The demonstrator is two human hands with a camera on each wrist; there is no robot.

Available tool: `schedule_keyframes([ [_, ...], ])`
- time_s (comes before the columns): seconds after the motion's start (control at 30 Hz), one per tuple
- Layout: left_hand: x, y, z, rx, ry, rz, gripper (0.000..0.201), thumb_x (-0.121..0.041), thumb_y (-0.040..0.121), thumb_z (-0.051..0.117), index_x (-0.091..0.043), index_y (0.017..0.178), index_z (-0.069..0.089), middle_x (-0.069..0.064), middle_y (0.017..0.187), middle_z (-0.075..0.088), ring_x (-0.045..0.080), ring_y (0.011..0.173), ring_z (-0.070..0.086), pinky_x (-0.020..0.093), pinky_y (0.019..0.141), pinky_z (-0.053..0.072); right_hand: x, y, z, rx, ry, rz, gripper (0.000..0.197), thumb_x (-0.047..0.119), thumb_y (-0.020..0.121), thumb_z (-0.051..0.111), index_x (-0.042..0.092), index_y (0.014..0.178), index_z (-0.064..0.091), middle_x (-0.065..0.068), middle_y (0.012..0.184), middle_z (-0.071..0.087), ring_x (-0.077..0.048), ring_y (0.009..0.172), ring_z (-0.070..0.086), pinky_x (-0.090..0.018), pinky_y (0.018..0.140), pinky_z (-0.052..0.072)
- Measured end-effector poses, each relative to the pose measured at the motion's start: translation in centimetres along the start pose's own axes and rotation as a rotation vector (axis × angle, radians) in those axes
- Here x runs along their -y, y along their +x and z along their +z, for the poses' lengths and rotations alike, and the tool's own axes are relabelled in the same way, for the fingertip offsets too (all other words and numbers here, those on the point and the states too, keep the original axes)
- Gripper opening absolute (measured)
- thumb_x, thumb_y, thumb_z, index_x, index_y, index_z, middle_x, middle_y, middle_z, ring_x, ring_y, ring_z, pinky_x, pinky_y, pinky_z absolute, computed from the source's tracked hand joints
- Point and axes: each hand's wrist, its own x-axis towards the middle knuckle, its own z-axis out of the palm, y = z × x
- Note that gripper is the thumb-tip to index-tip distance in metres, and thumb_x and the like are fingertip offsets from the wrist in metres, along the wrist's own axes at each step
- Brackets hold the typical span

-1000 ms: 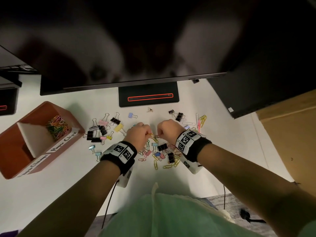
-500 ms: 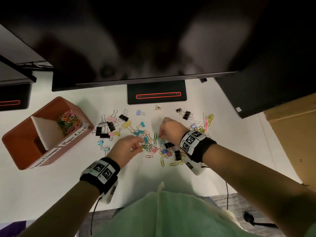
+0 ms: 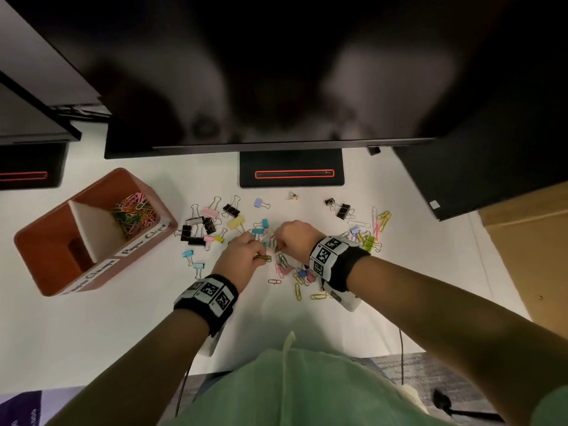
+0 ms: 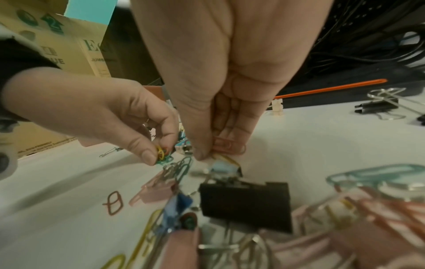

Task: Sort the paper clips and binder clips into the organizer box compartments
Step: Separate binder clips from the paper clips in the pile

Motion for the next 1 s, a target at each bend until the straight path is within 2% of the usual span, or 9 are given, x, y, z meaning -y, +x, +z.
schedule_keyframes([
  [0.13, 0.3, -0.4, -0.3, -0.006, 0.006, 0.02, 0.008, -0.011, 0.081, 0.065, -0.008, 0.089, 0.063, 0.001, 0.083, 0.052, 0.022, 0.082, 0.051, 0.034, 0.072, 0.047, -0.1, 0.2, -0.2, 0.039, 0.083, 0.021, 0.016, 0.012, 0.088, 0.049, 0.01, 0.098, 0.061, -0.012, 0.105, 0.064, -0.03, 0.096, 0.059, -0.036, 0.082, 0.051],
  [0.23, 0.7, -0.7, -0.4, -0.002, 0.019, 0.029, 0.009, -0.012, 0.085, 0.06, -0.008, 0.093, 0.061, 0.006, 0.089, 0.058, 0.023, 0.085, 0.052, 0.03, 0.072, 0.043, -0.1, 0.1, -0.2, 0.021, 0.14, 0.031, 0.017, 0.01, 0.087, 0.05, 0.014, 0.101, 0.059, -0.009, 0.104, 0.064, -0.028, 0.095, 0.059, -0.033, 0.078, 0.048],
  [0.3, 1.0, -0.9, -0.4, 0.004, 0.026, 0.042, 0.01, -0.012, 0.086, 0.058, -0.007, 0.094, 0.061, 0.009, 0.092, 0.06, 0.025, 0.087, 0.053, 0.032, 0.073, 0.045, 0.1, 0.0, -0.2, 0.015, 0.148, 0.038, 0.021, 0.011, 0.088, 0.05, 0.015, 0.106, 0.06, -0.008, 0.107, 0.065, -0.026, 0.098, 0.059, -0.033, 0.082, 0.049],
  [0.43, 1.4, -1.1, -0.4, 0.038, 0.076, 0.064, 0.012, -0.01, 0.088, 0.055, -0.004, 0.097, 0.061, 0.012, 0.098, 0.058, 0.027, 0.092, 0.052, 0.037, 0.08, 0.046, 0.3, 0.0, 0.2, 0.007, 0.109, 0.071, 0.022, 0.016, 0.091, 0.049, 0.012, 0.106, 0.065, -0.009, 0.112, 0.063, -0.028, 0.103, 0.058, -0.033, 0.086, 0.046],
  [0.63, 1.9, -1.1, -0.7, 0.07, 0.123, 0.112, 0.014, -0.008, 0.09, 0.052, -0.004, 0.1, 0.061, 0.013, 0.104, 0.054, 0.027, 0.095, 0.051, 0.033, 0.085, 0.044, 1.1, 0.2, 0.7, -0.03, 0.088, 0.106, 0.025, 0.016, 0.092, 0.049, 0.004, 0.106, 0.066, -0.014, 0.112, 0.053, -0.031, 0.096, 0.059, -0.032, 0.082, 0.048],
  [0.77, 2.0, -1.5, -1.4, 0.106, 0.098, 0.083, 0.014, -0.013, 0.092, 0.048, -0.006, 0.1, 0.058, 0.01, 0.101, 0.056, 0.025, 0.098, 0.049, 0.029, 0.082, 0.039, 1.4, 0.0, 0.6, -0.027, 0.09, 0.136, 0.024, 0.016, 0.092, 0.048, 0.008, 0.107, 0.066, -0.011, 0.111, 0.061, -0.028, 0.102, 0.057, -0.032, 0.085, 0.045],
  [0.87, 1.7, -2.7, -3.5, 0.02, -0.021, 0.088, 0.012, -0.013, 0.092, 0.05, -0.006, 0.098, 0.058, 0.006, 0.096, 0.056, 0.02, 0.092, 0.049, 0.028, 0.08, 0.041, 1.6, -0.5, 0.2, -0.049, 0.12, 0.166, 0.021, 0.018, 0.092, 0.05, 0.01, 0.103, 0.066, -0.01, 0.108, 0.064, -0.027, 0.098, 0.059, -0.032, 0.083, 0.047],
  [0.97, 2.0, -4.3, -7.6, -0.142, -0.137, 0.088, 0.009, -0.013, 0.09, 0.054, -0.008, 0.096, 0.059, 0.001, 0.091, 0.054, 0.015, 0.082, 0.052, 0.021, 0.072, 0.044, 3.2, -0.5, -1.3, -0.128, 0.152, 0.138, 0.018, 0.018, 0.091, 0.052, 0.012, 0.1, 0.066, -0.008, 0.105, 0.066, -0.025, 0.096, 0.061, -0.032, 0.084, 0.05],
  [1.0, 2.5, -4.7, -9.3, -0.198, -0.151, 0.077, 0.009, -0.012, 0.089, 0.055, -0.008, 0.096, 0.06, 0.002, 0.09, 0.057, 0.016, 0.08, 0.054, 0.023, 0.071, 0.045, 4.3, -0.2, -2.1, -0.154, 0.156, 0.111, 0.018, 0.017, 0.091, 0.052, 0.011, 0.1, 0.066, -0.009, 0.104, 0.067, -0.026, 0.095, 0.061, -0.035, 0.085, 0.051],
])
